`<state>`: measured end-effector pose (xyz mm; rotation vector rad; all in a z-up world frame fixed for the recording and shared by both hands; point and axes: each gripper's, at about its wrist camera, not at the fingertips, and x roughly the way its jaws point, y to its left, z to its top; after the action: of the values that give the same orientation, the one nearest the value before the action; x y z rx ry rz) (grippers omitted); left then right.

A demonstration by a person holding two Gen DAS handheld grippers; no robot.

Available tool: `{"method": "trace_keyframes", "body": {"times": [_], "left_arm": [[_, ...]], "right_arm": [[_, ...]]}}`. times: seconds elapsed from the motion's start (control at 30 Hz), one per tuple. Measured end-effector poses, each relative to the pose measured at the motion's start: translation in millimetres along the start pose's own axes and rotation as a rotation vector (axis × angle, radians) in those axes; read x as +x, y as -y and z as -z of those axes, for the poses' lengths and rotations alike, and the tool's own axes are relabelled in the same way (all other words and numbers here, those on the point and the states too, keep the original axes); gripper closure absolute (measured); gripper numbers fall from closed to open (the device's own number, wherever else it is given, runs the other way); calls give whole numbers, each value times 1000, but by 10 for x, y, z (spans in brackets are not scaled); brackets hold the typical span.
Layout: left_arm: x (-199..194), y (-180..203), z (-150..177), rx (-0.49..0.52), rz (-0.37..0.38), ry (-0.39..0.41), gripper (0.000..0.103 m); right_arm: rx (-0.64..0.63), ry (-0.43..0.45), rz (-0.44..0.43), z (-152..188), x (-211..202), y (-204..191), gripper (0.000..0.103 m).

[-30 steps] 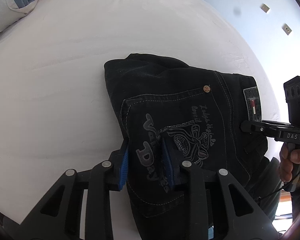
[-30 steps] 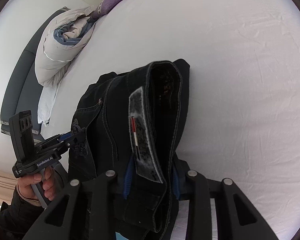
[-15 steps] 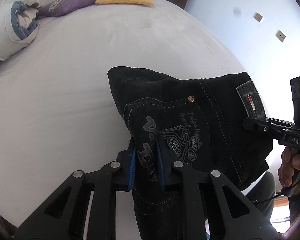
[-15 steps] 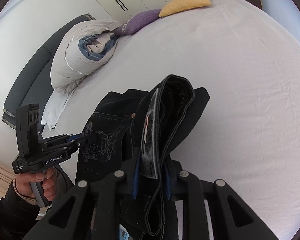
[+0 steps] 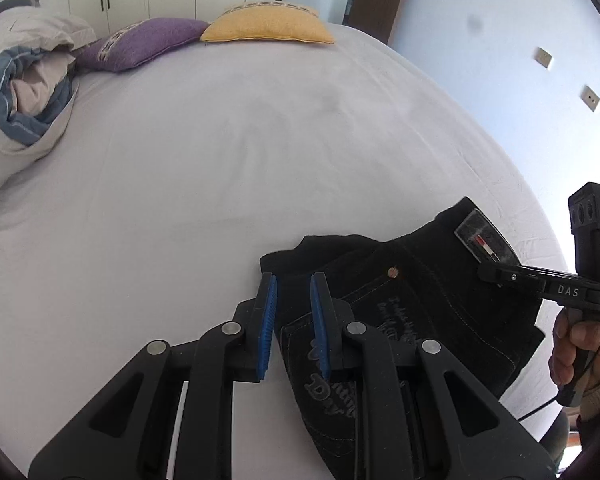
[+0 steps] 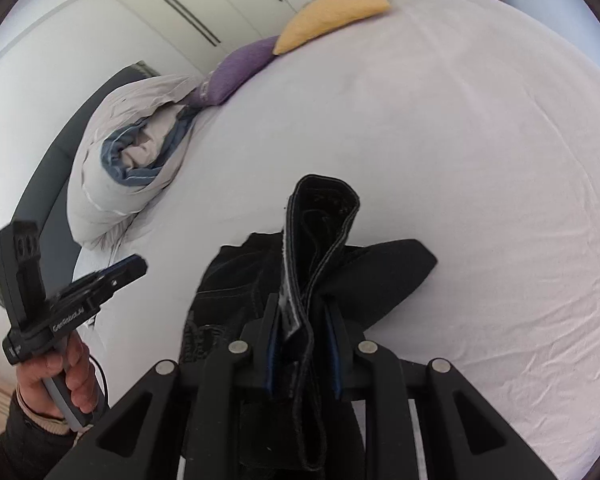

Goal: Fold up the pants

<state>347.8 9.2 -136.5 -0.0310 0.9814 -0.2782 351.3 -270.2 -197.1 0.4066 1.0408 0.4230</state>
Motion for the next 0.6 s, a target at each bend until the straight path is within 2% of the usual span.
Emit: {"method": "trace_keyframes", "body": {"times": [0.07, 0.17, 0.27, 0.3, 0.33, 0.37, 0.43, 0.53, 0.6], "left_arm": [[89, -72, 128, -20, 5, -14, 86], [239, -201, 324, -64, 9, -30, 86], [382, -316, 452, -129, 29, -53, 86], [437, -331, 504, -142, 35, -69, 86], [469, -330, 549, -151, 37, -82, 86], [476, -316, 589, -157, 41, -88, 86], [473, -315, 668, -172, 59, -90, 86], [453, -363, 812, -208, 78, -98, 84], [547, -410, 898, -244, 85, -131, 75]], "right_arm": [[-9, -34, 19, 79, 8, 133, 70], [39, -35, -7, 216, -28, 268, 69], [67, -40, 1, 323, -30, 308, 69], [82, -44, 9, 336, -7, 336, 59], [108, -62, 28, 348, 32, 377, 36], [144, -67, 36, 366, 45, 438, 30], [171, -43, 9, 416, -6, 501, 30], [147, -43, 8, 503, -25, 486, 30], [153, -70, -32, 569, 33, 493, 30]]}}
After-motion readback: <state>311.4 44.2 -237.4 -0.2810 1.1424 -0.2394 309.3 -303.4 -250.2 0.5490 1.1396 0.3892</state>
